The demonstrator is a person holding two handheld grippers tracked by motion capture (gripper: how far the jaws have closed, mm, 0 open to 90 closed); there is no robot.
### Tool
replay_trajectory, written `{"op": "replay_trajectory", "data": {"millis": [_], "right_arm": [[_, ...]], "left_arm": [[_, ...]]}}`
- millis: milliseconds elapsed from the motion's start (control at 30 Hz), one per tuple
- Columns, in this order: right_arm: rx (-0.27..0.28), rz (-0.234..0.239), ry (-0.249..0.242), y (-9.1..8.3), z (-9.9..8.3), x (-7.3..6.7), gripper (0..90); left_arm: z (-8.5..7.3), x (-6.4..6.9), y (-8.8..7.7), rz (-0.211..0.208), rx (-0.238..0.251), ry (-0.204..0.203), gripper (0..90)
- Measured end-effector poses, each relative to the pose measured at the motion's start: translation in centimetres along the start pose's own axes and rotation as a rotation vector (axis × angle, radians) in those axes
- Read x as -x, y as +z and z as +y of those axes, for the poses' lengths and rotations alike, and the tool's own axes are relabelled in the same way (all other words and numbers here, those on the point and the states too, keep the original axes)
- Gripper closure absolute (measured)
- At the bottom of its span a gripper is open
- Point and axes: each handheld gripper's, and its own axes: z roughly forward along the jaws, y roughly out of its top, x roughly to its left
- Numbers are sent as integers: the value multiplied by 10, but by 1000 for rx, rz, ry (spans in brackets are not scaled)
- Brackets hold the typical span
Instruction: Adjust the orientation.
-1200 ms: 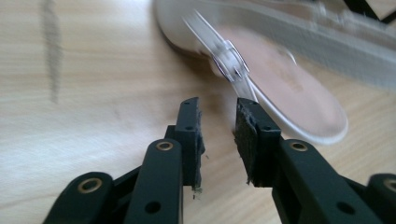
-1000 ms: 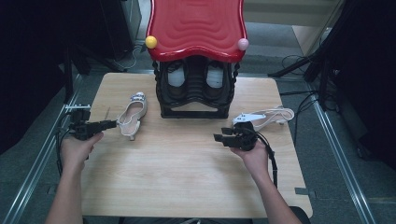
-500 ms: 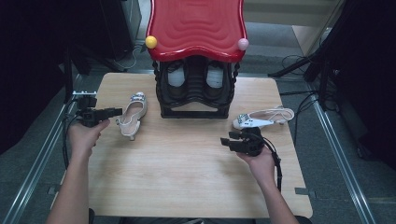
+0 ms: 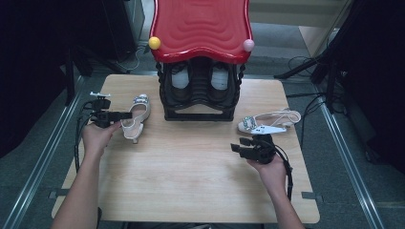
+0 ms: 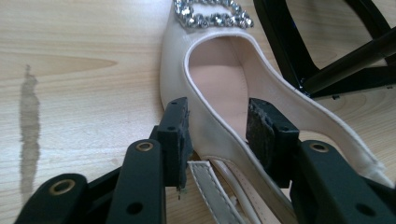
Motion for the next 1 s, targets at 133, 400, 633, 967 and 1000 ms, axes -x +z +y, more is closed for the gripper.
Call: {"op": "replay_trajectory", "data": {"millis": [133, 400, 633, 967, 1000], "right_arm": [[-4, -5, 4, 0, -1, 1, 505], [-7, -8, -1, 1, -2, 1, 505], [-8, -5, -1, 2, -2, 1, 505], [-2, -2, -1, 2, -1, 2, 505], [0, -2, -3, 2, 0, 3, 504]], "left_arm": [[-2, 1, 9, 29, -21, 9, 628], [-4, -3, 10, 70, -14, 11, 785], [-1, -4, 6, 57, -24, -14, 871], [-3, -3, -18, -42, 17, -23, 873], [-4, -2, -20, -42, 20, -20, 873]]}}
